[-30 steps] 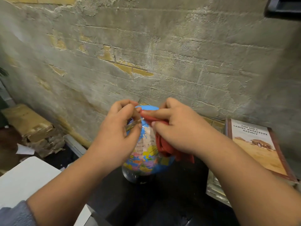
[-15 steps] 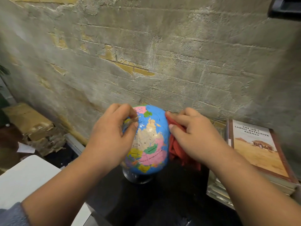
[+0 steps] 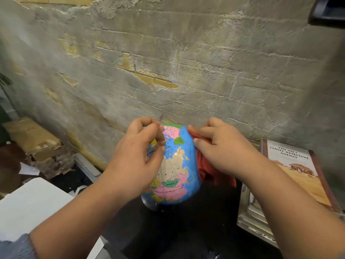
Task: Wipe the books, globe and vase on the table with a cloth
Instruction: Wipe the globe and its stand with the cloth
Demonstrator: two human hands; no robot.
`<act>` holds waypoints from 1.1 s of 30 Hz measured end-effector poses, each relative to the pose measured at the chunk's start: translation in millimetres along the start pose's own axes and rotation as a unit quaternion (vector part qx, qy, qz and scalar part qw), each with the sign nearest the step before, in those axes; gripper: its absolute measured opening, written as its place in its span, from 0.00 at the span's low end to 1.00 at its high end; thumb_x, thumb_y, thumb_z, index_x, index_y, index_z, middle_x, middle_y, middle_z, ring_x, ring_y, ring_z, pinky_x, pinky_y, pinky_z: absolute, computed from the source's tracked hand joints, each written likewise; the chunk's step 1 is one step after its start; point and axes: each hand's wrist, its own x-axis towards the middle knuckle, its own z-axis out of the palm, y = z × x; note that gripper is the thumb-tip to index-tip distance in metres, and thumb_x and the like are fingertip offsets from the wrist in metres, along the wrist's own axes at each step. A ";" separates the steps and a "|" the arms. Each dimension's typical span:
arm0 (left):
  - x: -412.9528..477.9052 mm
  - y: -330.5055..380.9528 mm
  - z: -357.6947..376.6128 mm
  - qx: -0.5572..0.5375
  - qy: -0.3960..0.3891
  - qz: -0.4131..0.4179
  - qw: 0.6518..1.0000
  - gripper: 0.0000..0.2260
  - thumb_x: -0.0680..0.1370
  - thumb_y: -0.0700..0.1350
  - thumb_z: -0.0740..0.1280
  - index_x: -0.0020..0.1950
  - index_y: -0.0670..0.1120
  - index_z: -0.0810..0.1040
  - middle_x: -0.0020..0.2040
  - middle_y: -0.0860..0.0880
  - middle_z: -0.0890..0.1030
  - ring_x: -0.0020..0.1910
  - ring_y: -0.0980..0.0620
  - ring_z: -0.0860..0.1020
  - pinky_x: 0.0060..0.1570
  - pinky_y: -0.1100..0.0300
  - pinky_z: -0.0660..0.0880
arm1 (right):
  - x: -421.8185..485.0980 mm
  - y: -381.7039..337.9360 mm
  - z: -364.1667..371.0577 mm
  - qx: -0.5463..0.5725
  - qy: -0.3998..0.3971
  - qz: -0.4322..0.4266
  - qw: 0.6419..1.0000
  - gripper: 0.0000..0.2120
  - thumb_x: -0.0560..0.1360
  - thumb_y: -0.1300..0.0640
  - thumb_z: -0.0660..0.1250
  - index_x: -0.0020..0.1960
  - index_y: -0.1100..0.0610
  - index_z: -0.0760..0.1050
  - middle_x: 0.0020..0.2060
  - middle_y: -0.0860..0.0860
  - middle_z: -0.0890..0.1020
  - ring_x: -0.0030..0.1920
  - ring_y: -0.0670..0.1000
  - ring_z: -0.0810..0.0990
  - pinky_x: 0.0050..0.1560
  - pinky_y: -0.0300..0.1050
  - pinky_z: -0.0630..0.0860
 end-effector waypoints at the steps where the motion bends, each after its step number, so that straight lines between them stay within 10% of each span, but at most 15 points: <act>1: -0.3 -0.2 1.1 -0.008 -0.002 0.000 1.000 0.03 0.72 0.46 0.63 0.44 0.53 0.72 0.59 0.59 0.67 0.60 0.59 0.75 0.59 0.54 0.74 | -3.3 -8.9 -1.8 0.006 -0.002 -0.044 0.999 0.16 0.77 0.52 0.63 0.64 0.43 0.76 0.48 0.48 0.72 0.54 0.51 0.76 0.59 0.48 0.71; 4: -1.3 0.3 3.4 -0.017 0.018 0.022 0.999 0.04 0.71 0.40 0.65 0.44 0.48 0.74 0.62 0.57 0.63 0.63 0.68 0.67 0.60 0.66 0.70 | -2.4 -31.8 -4.2 -0.015 -0.043 -0.121 0.992 0.16 0.77 0.50 0.63 0.62 0.39 0.76 0.48 0.46 0.71 0.52 0.48 0.75 0.56 0.47 0.71; 10: -1.8 -1.9 1.3 -0.042 -0.014 0.020 0.999 0.08 0.72 0.32 0.68 0.43 0.44 0.74 0.65 0.58 0.60 0.65 0.70 0.63 0.57 0.78 0.62 | 37.6 -13.3 -12.8 0.097 -0.093 0.052 0.990 0.14 0.77 0.55 0.64 0.58 0.42 0.80 0.39 0.37 0.76 0.49 0.45 0.76 0.47 0.36 0.71; 15: -1.1 -4.2 -1.7 -0.044 -0.022 0.020 0.999 0.06 0.73 0.32 0.67 0.43 0.43 0.74 0.63 0.52 0.65 0.64 0.70 0.65 0.52 0.78 0.64 | 29.0 34.8 13.7 0.333 -0.049 0.223 0.915 0.10 0.76 0.60 0.63 0.53 0.60 0.81 0.46 0.59 0.85 0.48 0.60 0.83 0.51 0.55 0.79; 20: 6.7 -14.7 -2.8 -0.047 0.011 -0.001 0.999 0.01 0.71 0.45 0.65 0.42 0.50 0.74 0.59 0.59 0.69 0.62 0.64 0.69 0.59 0.63 0.69 | -5.8 56.1 54.9 0.486 -0.061 0.330 0.807 0.11 0.78 0.57 0.61 0.51 0.56 0.82 0.41 0.55 0.86 0.35 0.53 0.85 0.37 0.46 0.80; 25: 14.9 -33.6 -8.2 -0.056 0.048 -0.075 0.994 0.07 0.70 0.54 0.64 0.46 0.55 0.75 0.50 0.56 0.80 0.53 0.51 0.78 0.59 0.50 0.74 | -33.5 54.5 82.4 0.520 -0.049 0.339 0.782 0.12 0.79 0.59 0.61 0.56 0.57 0.81 0.45 0.58 0.86 0.44 0.59 0.85 0.47 0.53 0.81; 33: 43.1 -63.5 -25.6 -0.228 0.095 -0.166 0.955 0.07 0.77 0.38 0.66 0.41 0.48 0.76 0.46 0.46 0.82 0.46 0.50 0.79 0.53 0.53 0.75 | -38.5 44.0 68.7 0.575 -0.033 0.266 0.773 0.13 0.78 0.60 0.61 0.56 0.55 0.82 0.44 0.60 0.85 0.41 0.57 0.84 0.43 0.50 0.79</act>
